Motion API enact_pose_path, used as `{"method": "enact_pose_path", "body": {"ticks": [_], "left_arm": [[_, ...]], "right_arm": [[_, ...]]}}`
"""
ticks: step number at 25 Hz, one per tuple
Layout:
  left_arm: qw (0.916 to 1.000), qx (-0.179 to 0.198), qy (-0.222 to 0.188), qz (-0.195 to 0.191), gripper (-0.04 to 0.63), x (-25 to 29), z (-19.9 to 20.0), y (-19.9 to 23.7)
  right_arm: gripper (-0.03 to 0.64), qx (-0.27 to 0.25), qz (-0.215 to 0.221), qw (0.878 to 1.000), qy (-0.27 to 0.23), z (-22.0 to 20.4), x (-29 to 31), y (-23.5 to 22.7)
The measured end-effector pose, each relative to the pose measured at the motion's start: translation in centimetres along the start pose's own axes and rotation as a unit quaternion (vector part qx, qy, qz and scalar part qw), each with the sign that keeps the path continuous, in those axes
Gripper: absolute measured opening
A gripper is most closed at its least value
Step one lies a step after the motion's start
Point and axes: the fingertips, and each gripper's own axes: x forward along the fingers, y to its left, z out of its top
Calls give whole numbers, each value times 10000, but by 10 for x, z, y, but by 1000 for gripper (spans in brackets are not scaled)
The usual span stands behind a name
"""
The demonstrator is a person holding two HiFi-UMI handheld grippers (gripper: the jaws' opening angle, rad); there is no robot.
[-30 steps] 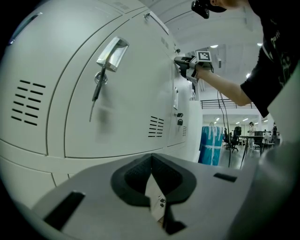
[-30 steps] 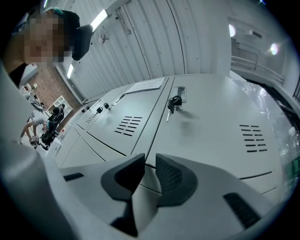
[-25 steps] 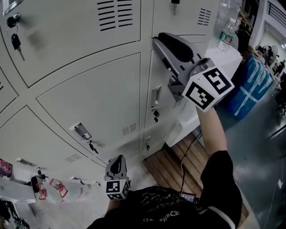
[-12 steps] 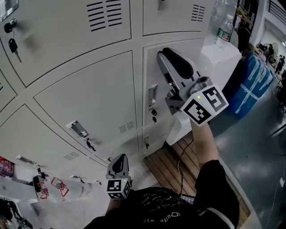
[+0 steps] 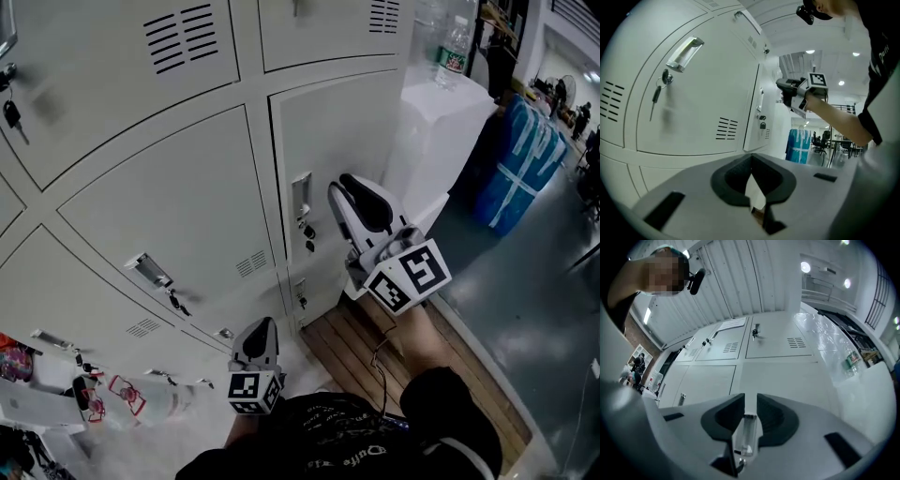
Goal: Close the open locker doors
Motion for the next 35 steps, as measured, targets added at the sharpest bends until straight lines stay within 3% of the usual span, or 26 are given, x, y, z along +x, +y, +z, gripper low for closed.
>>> {"method": "enact_pose_path", "body": {"ticks": [12,18,26,35], "left_arm": [[9998,165,-139,53,8,-4,0,-28],[9997,168,-132,126,8,-12,-12,-37],[9994,228,-132,212,8,-17,-19,-47],[9993,153,-141,310,8,-15,-22,-44]], "right_arm": [[72,111,-849,9909,1042,-102,-104,8],[72,257,-979,9827,1554,-146,-145,25],[72,160,-1055,9741,1993,-174,-177,41],[54,143,-1139,9718,2062,-184,-186,45]]}}
